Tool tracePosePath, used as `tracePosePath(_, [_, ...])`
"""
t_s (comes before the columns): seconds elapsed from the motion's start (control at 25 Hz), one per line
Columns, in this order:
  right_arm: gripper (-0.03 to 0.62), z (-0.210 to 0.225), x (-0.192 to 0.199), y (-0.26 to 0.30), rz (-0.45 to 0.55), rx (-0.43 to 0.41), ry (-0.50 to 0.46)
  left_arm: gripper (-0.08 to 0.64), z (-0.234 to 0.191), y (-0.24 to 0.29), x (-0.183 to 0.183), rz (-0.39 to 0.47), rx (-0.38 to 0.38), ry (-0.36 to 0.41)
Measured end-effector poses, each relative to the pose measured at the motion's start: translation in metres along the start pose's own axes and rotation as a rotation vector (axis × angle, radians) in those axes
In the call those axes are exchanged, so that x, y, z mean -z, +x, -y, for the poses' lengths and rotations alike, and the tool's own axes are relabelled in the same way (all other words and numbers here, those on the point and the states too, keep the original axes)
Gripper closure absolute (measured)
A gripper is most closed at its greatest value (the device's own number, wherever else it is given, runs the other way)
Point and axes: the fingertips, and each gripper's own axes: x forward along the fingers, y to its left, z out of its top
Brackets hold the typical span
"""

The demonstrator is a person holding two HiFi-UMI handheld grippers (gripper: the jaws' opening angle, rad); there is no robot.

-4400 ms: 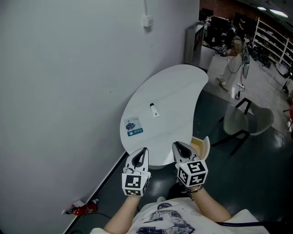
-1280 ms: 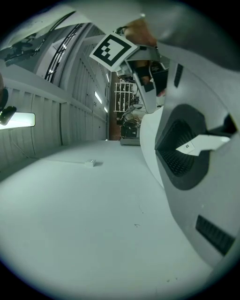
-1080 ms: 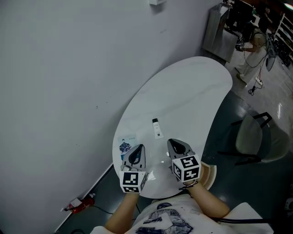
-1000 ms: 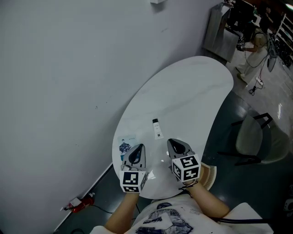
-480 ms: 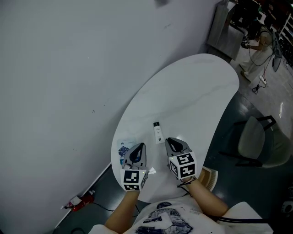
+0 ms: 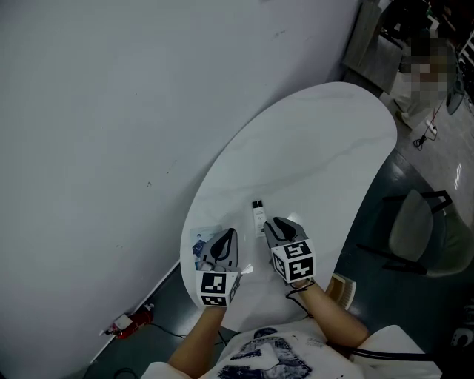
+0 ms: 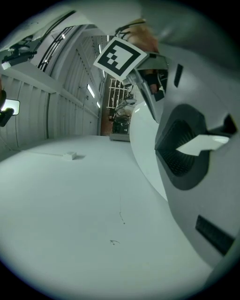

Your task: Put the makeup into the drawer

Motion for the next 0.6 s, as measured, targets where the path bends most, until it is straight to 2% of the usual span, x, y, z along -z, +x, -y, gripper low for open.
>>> tracePosePath(0.4, [0.387, -0.002, 0.01, 0.036, -0.056, -0.028, 0.029, 0.525, -0.014, 0.019, 0.01, -0.026, 0.003, -0.012])
tracePosePath(0.6, [0.35, -0.001, 0.014, 0.049, -0.07, -0.026, 0.039, 0.525, -0.018, 0.027, 0.014, -0.043, 0.006, -0.019])
